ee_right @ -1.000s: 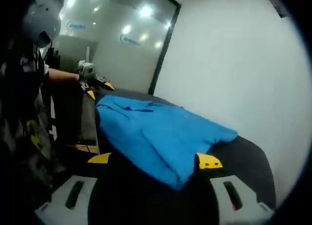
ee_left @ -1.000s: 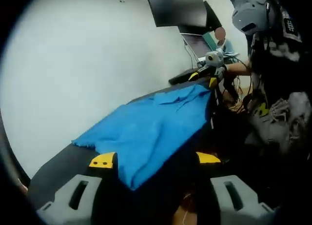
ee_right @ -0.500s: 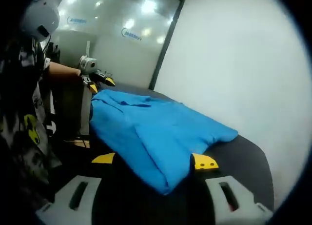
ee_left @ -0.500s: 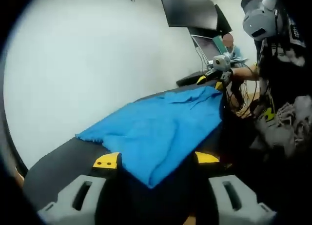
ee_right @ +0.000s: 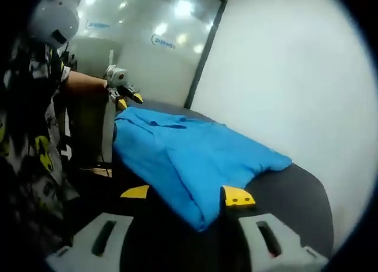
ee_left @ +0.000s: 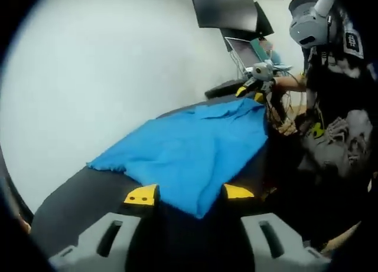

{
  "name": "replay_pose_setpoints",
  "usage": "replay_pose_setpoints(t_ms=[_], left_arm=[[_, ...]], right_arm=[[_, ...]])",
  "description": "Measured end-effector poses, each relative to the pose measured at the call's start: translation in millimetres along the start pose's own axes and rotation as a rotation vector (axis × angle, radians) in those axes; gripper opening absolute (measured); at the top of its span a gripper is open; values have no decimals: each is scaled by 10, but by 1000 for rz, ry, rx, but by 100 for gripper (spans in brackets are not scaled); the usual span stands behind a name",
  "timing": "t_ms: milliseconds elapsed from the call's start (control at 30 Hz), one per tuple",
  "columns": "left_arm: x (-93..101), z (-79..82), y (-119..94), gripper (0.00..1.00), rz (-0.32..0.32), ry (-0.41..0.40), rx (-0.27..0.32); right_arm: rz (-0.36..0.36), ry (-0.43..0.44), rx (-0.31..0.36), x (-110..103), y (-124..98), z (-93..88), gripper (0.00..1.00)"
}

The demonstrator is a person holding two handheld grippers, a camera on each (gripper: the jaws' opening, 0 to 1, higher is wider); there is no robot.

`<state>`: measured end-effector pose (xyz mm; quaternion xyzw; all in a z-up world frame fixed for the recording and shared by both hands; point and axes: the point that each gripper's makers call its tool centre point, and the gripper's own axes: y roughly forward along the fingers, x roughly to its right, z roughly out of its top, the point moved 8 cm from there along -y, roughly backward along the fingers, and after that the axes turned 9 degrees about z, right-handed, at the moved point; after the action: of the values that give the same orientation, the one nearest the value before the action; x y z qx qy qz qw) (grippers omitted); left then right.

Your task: Spread out the cloth and fold it

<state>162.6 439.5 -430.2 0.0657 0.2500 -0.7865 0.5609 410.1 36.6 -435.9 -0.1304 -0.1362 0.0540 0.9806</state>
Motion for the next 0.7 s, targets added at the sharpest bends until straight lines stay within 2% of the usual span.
replay_pose_setpoints(t_ms=[33, 167, 233, 300, 433, 567, 700], left_arm=[[13, 22, 31, 38, -6, -21, 12], [20, 42, 90, 38, -10, 2, 16], [10, 34, 96, 37, -2, -6, 19], [8, 19, 95, 34, 8, -50, 24], [2, -33, 64, 31, 41, -55, 40], [31, -14, 56, 27, 37, -36, 33], [26, -13, 96, 26, 32, -45, 40]], right_arm=[[12, -3, -1, -12, 4, -3, 37], [13, -11, -5, -2, 16, -2, 36], [-9, -20, -8, 18, 3, -8, 34], [-33, -36, -21, 38, -20, -26, 29], [-73, -67, -37, 40, -66, -36, 28], [-66, -73, -44, 15, -68, -33, 23], [-53, -62, -47, 34, -26, -34, 20]])
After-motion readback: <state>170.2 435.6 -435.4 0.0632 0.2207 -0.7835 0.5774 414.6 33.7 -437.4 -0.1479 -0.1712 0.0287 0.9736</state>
